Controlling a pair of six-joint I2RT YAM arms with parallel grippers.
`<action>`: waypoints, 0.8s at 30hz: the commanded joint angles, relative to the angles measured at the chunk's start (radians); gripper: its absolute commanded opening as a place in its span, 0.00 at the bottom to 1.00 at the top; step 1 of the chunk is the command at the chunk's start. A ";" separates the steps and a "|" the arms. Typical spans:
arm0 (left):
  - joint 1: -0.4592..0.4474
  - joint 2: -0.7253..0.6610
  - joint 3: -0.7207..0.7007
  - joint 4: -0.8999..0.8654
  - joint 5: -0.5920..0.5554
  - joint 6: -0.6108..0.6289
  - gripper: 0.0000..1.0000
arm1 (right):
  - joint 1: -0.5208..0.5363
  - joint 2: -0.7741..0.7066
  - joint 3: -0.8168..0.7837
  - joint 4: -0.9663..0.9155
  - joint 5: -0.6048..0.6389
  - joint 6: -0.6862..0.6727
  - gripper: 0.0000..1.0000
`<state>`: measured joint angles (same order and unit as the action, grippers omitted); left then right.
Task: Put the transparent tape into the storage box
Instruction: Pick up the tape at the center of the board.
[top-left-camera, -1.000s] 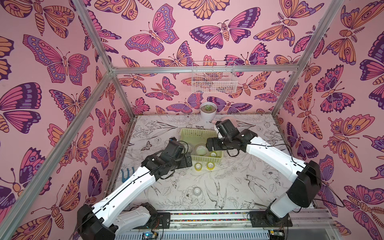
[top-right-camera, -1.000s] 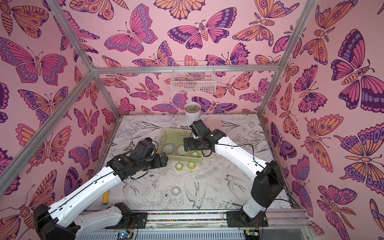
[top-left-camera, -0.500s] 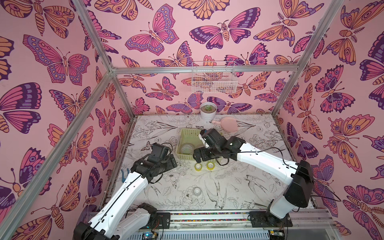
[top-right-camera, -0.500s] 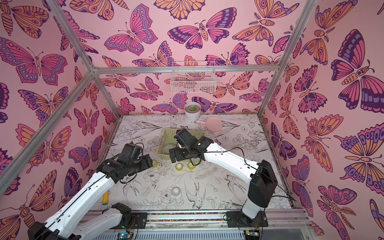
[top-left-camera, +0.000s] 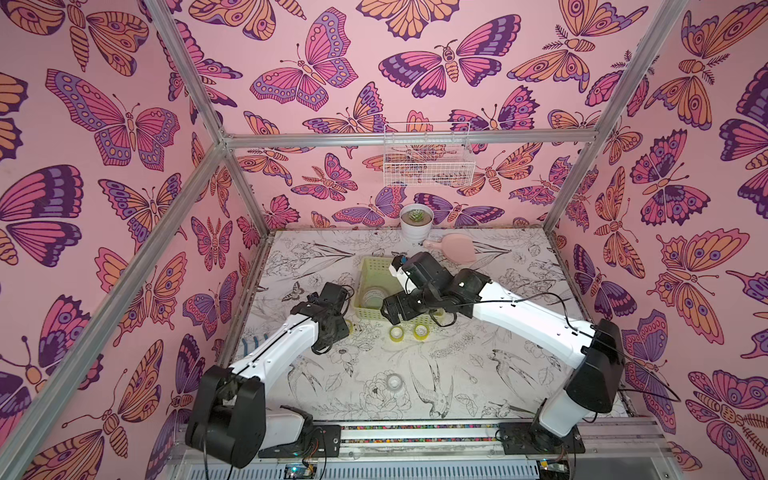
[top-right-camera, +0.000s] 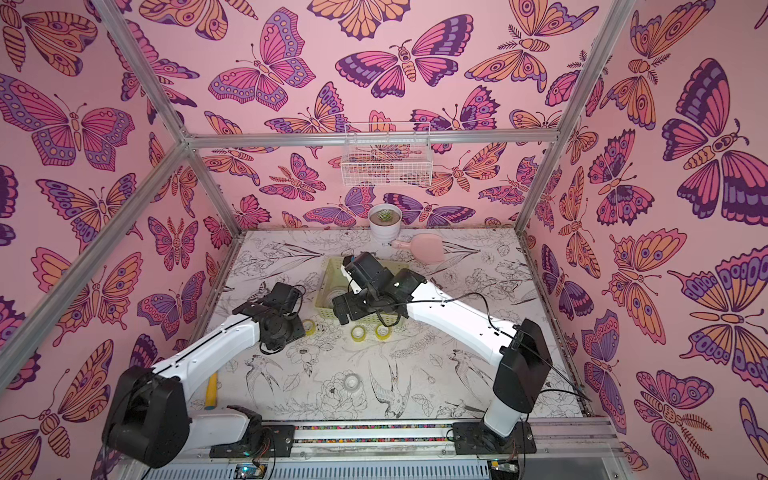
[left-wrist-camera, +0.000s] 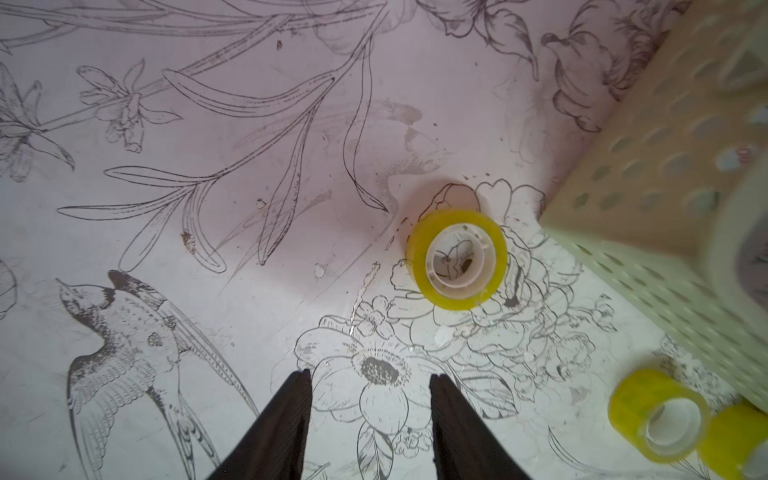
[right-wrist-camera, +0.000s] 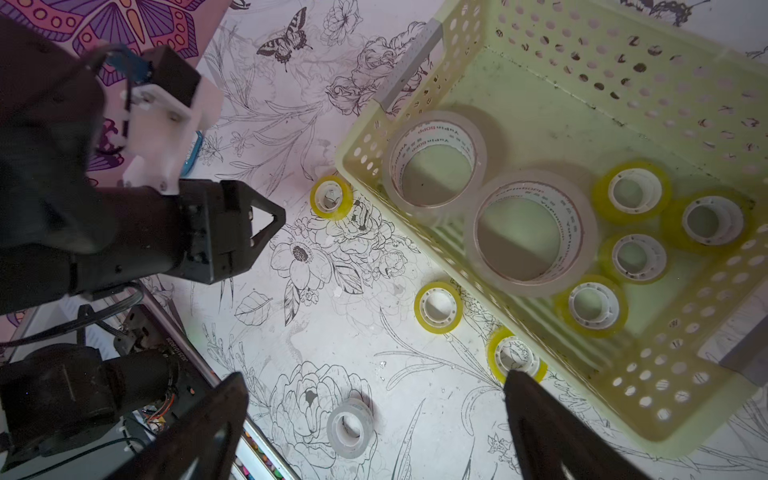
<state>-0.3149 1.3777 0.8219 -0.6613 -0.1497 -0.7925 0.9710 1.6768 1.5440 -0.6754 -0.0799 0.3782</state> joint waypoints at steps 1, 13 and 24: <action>0.015 0.050 0.002 0.065 0.011 0.015 0.50 | 0.000 0.014 0.039 -0.034 0.003 -0.039 0.99; 0.043 0.182 0.042 0.146 0.051 0.044 0.51 | -0.034 -0.022 0.007 -0.049 0.008 -0.040 0.99; 0.046 0.173 0.067 0.132 0.070 0.055 0.51 | -0.045 -0.019 0.005 -0.051 0.010 -0.041 0.99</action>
<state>-0.2752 1.5608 0.8696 -0.5163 -0.0906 -0.7593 0.9356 1.6764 1.5463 -0.7040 -0.0795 0.3454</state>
